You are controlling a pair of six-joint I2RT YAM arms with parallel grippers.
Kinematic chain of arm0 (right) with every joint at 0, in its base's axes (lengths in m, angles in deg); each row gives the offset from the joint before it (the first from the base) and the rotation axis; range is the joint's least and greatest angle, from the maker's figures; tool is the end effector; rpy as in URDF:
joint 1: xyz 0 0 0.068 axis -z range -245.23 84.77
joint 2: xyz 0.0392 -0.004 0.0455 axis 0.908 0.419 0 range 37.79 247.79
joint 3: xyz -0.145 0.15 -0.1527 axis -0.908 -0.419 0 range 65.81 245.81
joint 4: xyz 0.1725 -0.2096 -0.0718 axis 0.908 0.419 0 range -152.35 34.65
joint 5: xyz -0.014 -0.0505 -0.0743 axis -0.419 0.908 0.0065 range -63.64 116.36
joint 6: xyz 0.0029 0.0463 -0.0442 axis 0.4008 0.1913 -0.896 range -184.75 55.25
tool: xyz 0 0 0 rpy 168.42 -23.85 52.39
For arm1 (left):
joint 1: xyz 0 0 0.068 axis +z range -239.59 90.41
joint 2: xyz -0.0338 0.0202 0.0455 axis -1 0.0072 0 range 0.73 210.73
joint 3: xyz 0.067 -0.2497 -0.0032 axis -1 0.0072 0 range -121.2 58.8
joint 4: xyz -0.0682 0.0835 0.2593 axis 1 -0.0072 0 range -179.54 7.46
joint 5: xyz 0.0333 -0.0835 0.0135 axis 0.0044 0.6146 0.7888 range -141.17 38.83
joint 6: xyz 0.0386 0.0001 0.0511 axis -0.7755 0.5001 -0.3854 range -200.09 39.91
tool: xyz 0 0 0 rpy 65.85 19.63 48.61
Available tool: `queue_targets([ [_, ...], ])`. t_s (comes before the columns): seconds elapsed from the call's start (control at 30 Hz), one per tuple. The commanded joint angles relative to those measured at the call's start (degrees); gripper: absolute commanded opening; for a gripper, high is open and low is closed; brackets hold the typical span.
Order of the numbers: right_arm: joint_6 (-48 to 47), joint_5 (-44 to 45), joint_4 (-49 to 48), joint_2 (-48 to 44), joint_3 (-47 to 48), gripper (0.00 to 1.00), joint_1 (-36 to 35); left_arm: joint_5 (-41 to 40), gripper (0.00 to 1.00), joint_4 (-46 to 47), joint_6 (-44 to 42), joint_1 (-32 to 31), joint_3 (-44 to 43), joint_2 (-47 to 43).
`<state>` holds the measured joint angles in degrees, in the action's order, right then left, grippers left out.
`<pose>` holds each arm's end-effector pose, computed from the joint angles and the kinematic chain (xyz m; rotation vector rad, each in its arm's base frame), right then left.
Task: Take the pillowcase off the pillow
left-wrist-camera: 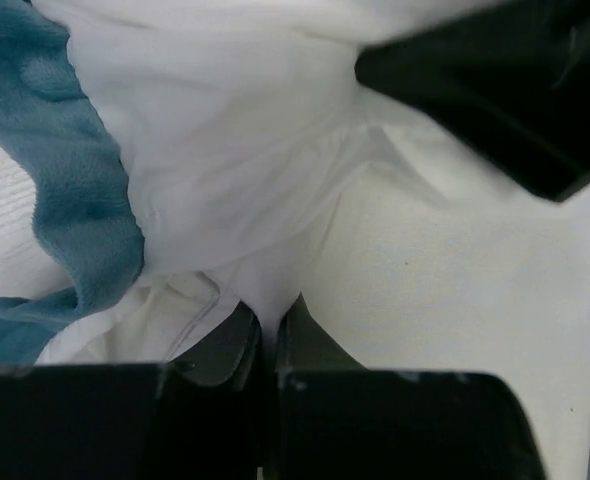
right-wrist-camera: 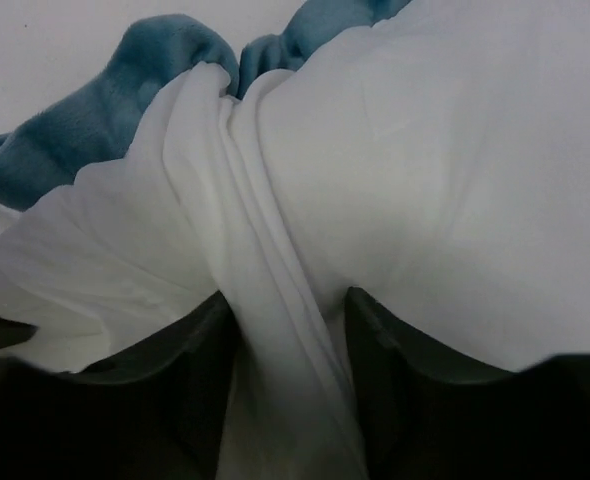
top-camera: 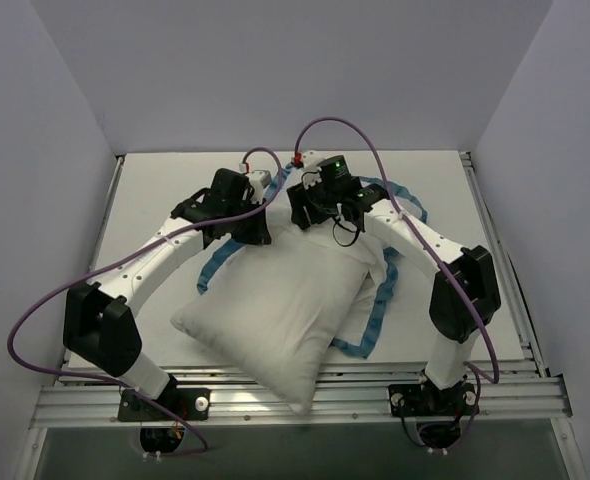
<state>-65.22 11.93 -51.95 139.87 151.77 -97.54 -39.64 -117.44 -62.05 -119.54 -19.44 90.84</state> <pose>0.3764 0.2527 0.2865 -0.7380 1.9355 0.6019 0.3214 -0.1965 0.2775 0.3531 2.4356 -0.6233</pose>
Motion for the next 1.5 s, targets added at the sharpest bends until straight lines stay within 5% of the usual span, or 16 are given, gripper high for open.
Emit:
queue_targets([
  [0.0, -0.59, 5.09, -1.42, 0.66, -0.08, 0.35, -0.03, -0.19, 0.02, 1.67, -1.52, -0.37, -1.39, -3.18],
  [0.1, 2.38, 12.92, -2.04, 0.22, -0.52, 0.01, 2.16, -1.59, 0.02, -0.34, -2.48, -1.16, -3.06, -4.23],
  [0.13, 4.58, 15.81, -2.13, -0.30, -0.17, 0.00, 3.21, -3.16, 0.02, -2.00, -2.92, -1.33, -3.41, -5.11],
  [0.4, 14.79, 26.47, 2.08, -4.87, 4.04, 0.00, 19.02, -8.97, 0.02, -11.23, -3.98, -1.34, -6.75, -14.51],
  [0.8, 26.13, 31.14, 7.97, -11.64, 3.61, 0.00, 38.55, -13.02, 0.02, -22.40, -1.34, -0.63, -7.02, -29.02],
  [0.93, 28.07, 29.56, 8.15, -12.17, 3.26, 0.00, 42.33, -13.55, 0.02, -24.69, -1.52, -0.46, -6.84, -31.04],
  [1.17, 26.49, 9.43, -1.25, -14.90, -2.98, 0.00, 36.73, -11.53, 0.02, -16.81, 0.06, -0.19, -3.24, -26.31],
  [1.27, 24.64, 7.32, -1.60, -14.63, -4.03, 0.11, 29.87, -9.07, 0.02, -8.98, 1.21, -0.19, -1.66, -20.69],
  [1.3, 24.55, 6.36, -1.95, -15.07, -5.26, 0.27, 27.85, -10.37, 0.02, -6.00, 1.21, -0.19, -1.74, -18.93],
  [1.37, 24.64, 6.17, -2.04, -15.86, -6.49, 0.39, 26.78, -12.31, 0.05, -3.61, 0.42, -0.02, -3.66, -14.01],
  [1.43, 24.20, 5.91, -1.96, -17.79, -8.42, 0.56, 25.47, -14.85, 0.22, -0.45, -1.77, -0.02, -5.34, -10.06],
  [1.47, 23.77, 6.09, -1.09, -18.58, -8.87, 0.63, 25.20, -15.30, 0.47, 0.43, -2.48, -0.02, -7.00, -9.08],
])
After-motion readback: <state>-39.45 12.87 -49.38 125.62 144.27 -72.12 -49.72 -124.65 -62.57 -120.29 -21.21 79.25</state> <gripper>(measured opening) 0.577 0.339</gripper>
